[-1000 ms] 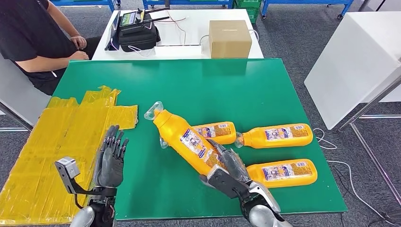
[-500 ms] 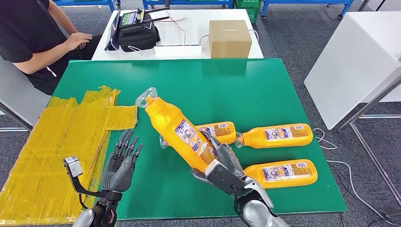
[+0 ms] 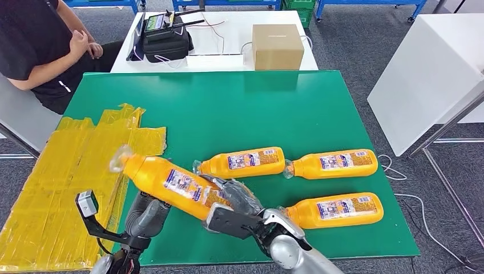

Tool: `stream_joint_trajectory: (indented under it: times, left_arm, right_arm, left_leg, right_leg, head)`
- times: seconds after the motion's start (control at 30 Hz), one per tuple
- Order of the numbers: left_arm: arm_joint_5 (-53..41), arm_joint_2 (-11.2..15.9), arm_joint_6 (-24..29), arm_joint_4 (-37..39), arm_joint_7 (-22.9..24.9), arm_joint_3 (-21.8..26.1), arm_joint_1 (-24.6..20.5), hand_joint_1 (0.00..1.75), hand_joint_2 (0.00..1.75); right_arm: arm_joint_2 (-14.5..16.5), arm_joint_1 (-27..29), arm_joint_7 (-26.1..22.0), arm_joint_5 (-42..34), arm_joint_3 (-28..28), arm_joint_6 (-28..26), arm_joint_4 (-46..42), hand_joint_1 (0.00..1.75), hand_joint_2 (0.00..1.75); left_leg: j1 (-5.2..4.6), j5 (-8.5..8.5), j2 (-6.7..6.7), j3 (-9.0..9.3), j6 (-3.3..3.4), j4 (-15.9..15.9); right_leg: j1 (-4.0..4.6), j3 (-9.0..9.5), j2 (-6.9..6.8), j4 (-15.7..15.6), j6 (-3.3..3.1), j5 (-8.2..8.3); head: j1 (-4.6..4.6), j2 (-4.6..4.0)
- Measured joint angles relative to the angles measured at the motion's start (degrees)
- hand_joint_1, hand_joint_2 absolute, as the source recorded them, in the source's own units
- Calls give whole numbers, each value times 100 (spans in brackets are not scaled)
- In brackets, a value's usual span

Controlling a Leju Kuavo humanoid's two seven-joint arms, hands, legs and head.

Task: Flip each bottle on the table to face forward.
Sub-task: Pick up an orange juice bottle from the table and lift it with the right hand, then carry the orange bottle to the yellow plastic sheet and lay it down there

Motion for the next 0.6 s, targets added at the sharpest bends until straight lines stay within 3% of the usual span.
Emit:
stream_joint_trajectory:
  times: [0.27, 0.6]
  left_arm:
    - [85, 46, -61, 9, 37, 29, -5, 0, 175]
    - [95, 71, -95, 45, 42, 77, -5, 0, 175]
  right_arm:
    - [60, -661, 28, -291, 546, 746, 367, 175, 175]
    - [120, -924, 37, -342, 835, 825, 543, 175, 175]
  left_leg:
    - [0, 2, 0, 3, 0, 0]
    - [0, 2, 0, 1, 0, 0]
  right_leg:
    - [0, 1, 0, 1, -1, 1]
    - [0, -1, 0, 0, 0, 0]
  head:
    - [1, 0]
    - [1, 0]
